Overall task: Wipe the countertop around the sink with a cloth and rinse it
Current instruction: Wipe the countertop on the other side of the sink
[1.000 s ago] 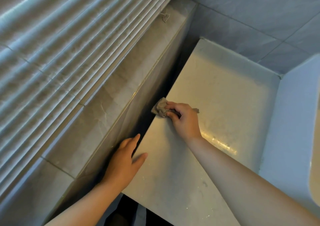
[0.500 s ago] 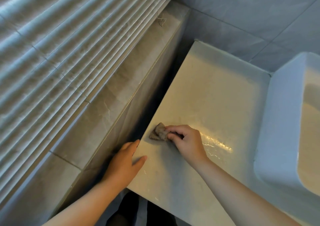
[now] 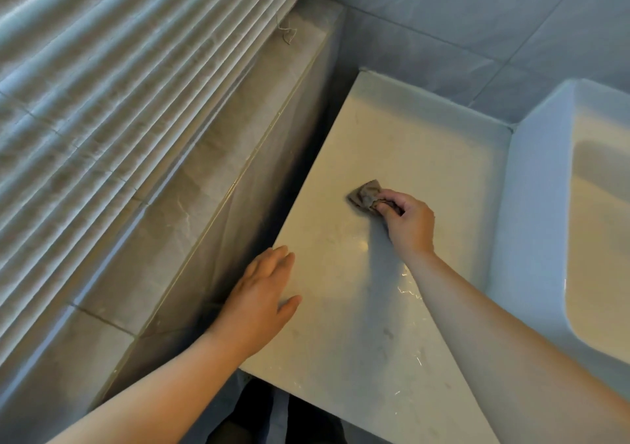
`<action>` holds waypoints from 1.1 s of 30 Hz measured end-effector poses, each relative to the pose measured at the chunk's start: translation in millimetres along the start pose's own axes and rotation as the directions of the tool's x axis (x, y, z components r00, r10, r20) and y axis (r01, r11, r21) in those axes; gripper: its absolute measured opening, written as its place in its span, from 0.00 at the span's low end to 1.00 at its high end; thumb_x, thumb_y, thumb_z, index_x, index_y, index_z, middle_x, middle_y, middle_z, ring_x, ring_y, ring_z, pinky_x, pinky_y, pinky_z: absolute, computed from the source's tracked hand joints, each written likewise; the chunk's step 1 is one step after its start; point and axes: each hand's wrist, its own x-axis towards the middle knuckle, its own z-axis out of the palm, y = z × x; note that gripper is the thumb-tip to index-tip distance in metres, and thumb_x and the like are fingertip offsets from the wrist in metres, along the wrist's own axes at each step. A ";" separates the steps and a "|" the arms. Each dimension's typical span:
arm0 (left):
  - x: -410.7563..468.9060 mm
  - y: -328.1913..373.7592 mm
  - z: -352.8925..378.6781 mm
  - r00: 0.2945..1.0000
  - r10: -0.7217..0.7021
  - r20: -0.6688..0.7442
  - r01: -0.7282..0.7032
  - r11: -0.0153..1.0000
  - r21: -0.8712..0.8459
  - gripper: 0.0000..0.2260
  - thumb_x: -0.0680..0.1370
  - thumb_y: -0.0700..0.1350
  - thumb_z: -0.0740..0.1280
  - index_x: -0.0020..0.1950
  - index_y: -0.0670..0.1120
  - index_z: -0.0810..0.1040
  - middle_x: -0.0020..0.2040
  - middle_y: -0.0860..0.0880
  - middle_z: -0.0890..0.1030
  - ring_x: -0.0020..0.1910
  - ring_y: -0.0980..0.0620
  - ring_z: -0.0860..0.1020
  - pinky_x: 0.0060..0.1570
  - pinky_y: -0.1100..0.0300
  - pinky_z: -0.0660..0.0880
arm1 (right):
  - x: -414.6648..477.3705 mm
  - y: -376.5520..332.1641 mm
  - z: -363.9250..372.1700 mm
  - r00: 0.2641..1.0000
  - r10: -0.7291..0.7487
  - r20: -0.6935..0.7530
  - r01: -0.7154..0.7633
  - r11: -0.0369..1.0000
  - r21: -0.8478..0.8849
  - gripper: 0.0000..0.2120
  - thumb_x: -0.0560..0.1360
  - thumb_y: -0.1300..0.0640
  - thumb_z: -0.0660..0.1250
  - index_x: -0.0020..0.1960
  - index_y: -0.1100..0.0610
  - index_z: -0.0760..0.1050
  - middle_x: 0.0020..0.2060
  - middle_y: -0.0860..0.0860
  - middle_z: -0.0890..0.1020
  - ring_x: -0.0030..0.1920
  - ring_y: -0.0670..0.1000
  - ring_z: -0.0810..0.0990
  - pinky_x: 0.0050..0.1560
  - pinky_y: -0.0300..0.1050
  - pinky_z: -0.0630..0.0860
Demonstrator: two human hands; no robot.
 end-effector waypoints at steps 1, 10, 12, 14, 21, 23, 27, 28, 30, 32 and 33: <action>1.0 0.4 0.9 1.000 0.002 0.005 -0.002 1.000 0.013 0.30 0.80 0.55 0.59 0.78 0.48 0.51 0.78 0.53 0.49 0.76 0.55 0.45 0.71 0.63 0.45 | -4.2 1.2 3.3 1.000 -0.012 0.004 0.012 1.000 0.005 0.10 0.73 0.64 0.69 0.53 0.56 0.82 0.50 0.48 0.83 0.50 0.45 0.80 0.53 0.25 0.69; 3.1 -1.0 0.8 0.999 -0.001 0.038 -0.003 0.994 0.111 0.32 0.79 0.58 0.58 0.78 0.48 0.50 0.78 0.52 0.47 0.75 0.55 0.44 0.70 0.63 0.45 | -77.4 14.9 17.0 0.984 -0.157 0.087 0.163 0.985 -0.054 0.12 0.71 0.65 0.70 0.51 0.52 0.82 0.49 0.40 0.81 0.51 0.41 0.76 0.55 0.29 0.68; 3.1 -0.3 0.3 0.999 -0.002 0.045 -0.003 0.992 0.123 0.32 0.79 0.59 0.58 0.78 0.48 0.51 0.78 0.52 0.46 0.75 0.55 0.43 0.70 0.63 0.45 | -89.8 17.2 17.8 0.982 -0.166 0.088 0.171 0.984 -0.053 0.12 0.71 0.65 0.70 0.51 0.52 0.83 0.49 0.40 0.81 0.51 0.40 0.76 0.56 0.27 0.66; 2.6 0.6 0.1 0.999 -0.008 0.054 0.002 0.992 0.126 0.32 0.79 0.59 0.58 0.78 0.48 0.51 0.78 0.52 0.46 0.75 0.54 0.43 0.70 0.62 0.47 | -95.8 16.6 16.7 0.984 -0.133 0.119 0.139 0.989 -0.042 0.12 0.71 0.65 0.70 0.50 0.52 0.83 0.49 0.41 0.82 0.52 0.41 0.77 0.56 0.27 0.67; 5.7 7.0 -7.7 0.995 -0.036 0.093 0.029 0.997 0.075 0.31 0.78 0.60 0.58 0.77 0.48 0.55 0.77 0.53 0.48 0.75 0.55 0.45 0.72 0.59 0.51 | -75.8 -6.3 -23.7 0.930 0.136 0.341 -0.194 0.971 0.141 0.07 0.73 0.63 0.70 0.45 0.53 0.84 0.39 0.45 0.85 0.39 0.41 0.82 0.45 0.34 0.76; 7.1 9.6 -9.4 0.996 -0.045 0.079 0.041 0.998 0.054 0.30 0.79 0.59 0.58 0.77 0.48 0.57 0.77 0.53 0.50 0.75 0.55 0.46 0.71 0.61 0.50 | -53.0 -9.1 -36.2 0.872 0.190 0.452 -0.270 0.956 0.118 0.06 0.73 0.64 0.70 0.49 0.60 0.83 0.38 0.48 0.84 0.35 0.39 0.80 0.42 0.32 0.75; 11.5 16.2 -10.8 0.998 -0.044 0.047 0.042 0.998 0.050 0.28 0.79 0.59 0.58 0.75 0.48 0.60 0.77 0.52 0.53 0.75 0.55 0.48 0.71 0.61 0.51 | -4.8 -3.4 -46.6 0.961 0.084 0.262 -0.014 0.965 -0.261 0.14 0.74 0.60 0.70 0.60 0.59 0.79 0.54 0.54 0.83 0.54 0.50 0.80 0.55 0.37 0.72; 12.8 18.3 -10.8 0.998 -0.039 0.039 0.036 0.998 0.055 0.28 0.79 0.58 0.59 0.75 0.48 0.61 0.77 0.51 0.53 0.75 0.54 0.49 0.71 0.62 0.51 | -2.8 -3.1 -47.3 0.989 0.014 0.149 0.037 0.942 -0.334 0.15 0.75 0.58 0.68 0.62 0.58 0.78 0.57 0.54 0.81 0.58 0.53 0.78 0.59 0.41 0.70; 16.2 21.6 -11.2 0.999 -0.026 0.029 0.024 0.998 0.064 0.27 0.79 0.58 0.59 0.75 0.47 0.62 0.77 0.51 0.54 0.75 0.54 0.49 0.70 0.62 0.50 | -12.5 -7.2 -45.1 0.996 -0.086 0.004 0.083 0.948 -0.308 0.16 0.76 0.57 0.66 0.63 0.58 0.76 0.60 0.54 0.80 0.60 0.54 0.76 0.62 0.46 0.70; 19.2 23.4 -11.6 0.999 -0.016 0.028 0.014 0.997 0.073 0.27 0.79 0.58 0.59 0.75 0.47 0.62 0.77 0.50 0.55 0.75 0.53 0.50 0.71 0.61 0.51 | -30.4 -7.5 -39.2 0.985 -0.174 0.010 0.171 0.953 -0.249 0.16 0.75 0.56 0.68 0.62 0.57 0.77 0.58 0.52 0.81 0.58 0.54 0.77 0.61 0.50 0.73; 20.9 24.0 -11.6 1.000 -0.011 0.028 0.008 0.997 0.078 0.27 0.79 0.58 0.59 0.74 0.47 0.63 0.77 0.50 0.55 0.75 0.52 0.51 0.72 0.60 0.51 | -39.8 -4.3 -36.8 0.975 -0.216 0.046 0.221 0.941 -0.258 0.16 0.73 0.55 0.70 0.61 0.56 0.77 0.56 0.52 0.81 0.57 0.54 0.77 0.59 0.51 0.74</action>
